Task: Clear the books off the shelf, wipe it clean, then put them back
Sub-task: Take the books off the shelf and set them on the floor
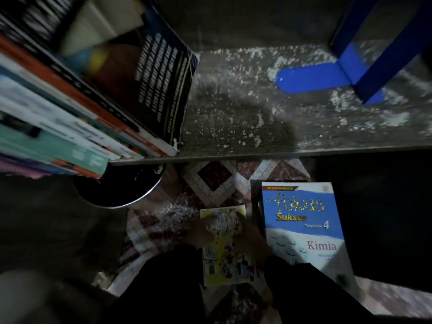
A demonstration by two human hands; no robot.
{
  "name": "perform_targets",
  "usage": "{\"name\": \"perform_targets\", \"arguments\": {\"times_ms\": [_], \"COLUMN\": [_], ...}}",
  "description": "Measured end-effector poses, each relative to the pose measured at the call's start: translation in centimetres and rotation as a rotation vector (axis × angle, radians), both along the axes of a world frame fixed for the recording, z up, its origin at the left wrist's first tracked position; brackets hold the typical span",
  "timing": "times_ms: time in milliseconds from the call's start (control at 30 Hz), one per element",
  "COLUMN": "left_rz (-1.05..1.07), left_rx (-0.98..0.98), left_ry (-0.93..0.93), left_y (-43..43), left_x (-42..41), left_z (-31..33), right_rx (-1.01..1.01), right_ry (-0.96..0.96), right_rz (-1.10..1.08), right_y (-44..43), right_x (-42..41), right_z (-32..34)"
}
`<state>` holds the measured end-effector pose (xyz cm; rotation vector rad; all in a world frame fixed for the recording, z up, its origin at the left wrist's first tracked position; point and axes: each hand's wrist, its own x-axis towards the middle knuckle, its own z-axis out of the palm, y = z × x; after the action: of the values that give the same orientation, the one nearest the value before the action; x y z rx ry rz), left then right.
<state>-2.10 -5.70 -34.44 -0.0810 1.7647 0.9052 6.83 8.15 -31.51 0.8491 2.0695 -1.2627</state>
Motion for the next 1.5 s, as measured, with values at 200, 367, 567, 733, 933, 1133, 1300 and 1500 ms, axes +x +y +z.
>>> {"name": "perform_targets", "arguments": {"times_ms": [200,367,567,733,933,1133,1300,1500], "left_rz": [0.173,0.092,0.345,0.360,0.306,0.359,0.318,0.302], "left_rx": [0.281,0.357,0.364,0.089,-0.188,-0.136,0.034,0.212], "left_ry": [0.011,0.450,1.048,1.626,1.572,1.614,1.573,1.614], "left_y": [-0.1,-1.1,-4.6,-5.5,-5.3,-4.9,-3.4,-0.3], "left_x": [0.5,-0.7,-2.3,-3.0,-4.5,-4.7,-3.6,-2.3], "left_z": [7.1,16.7,32.2,39.5,41.2,42.1,42.9,42.5], "right_rx": [0.191,0.208,0.221,0.236,0.200,0.193,0.183,0.157], "right_ry": [0.172,0.541,0.937,0.984,0.918,0.898,0.943,1.103], "right_rz": [0.132,0.168,0.000,0.136,0.240,0.232,0.155,0.028], "right_y": [-0.1,-1.9,-4.4,-6.6,-7.7,-7.1,-6.4,-5.4], "right_x": [-0.7,-2.8,-6.9,-8.8,-9.8,-10.0,-10.1,-9.1], "right_z": [7.2,16.7,28.3,34.3,35.5,35.0,34.5,33.1]}}
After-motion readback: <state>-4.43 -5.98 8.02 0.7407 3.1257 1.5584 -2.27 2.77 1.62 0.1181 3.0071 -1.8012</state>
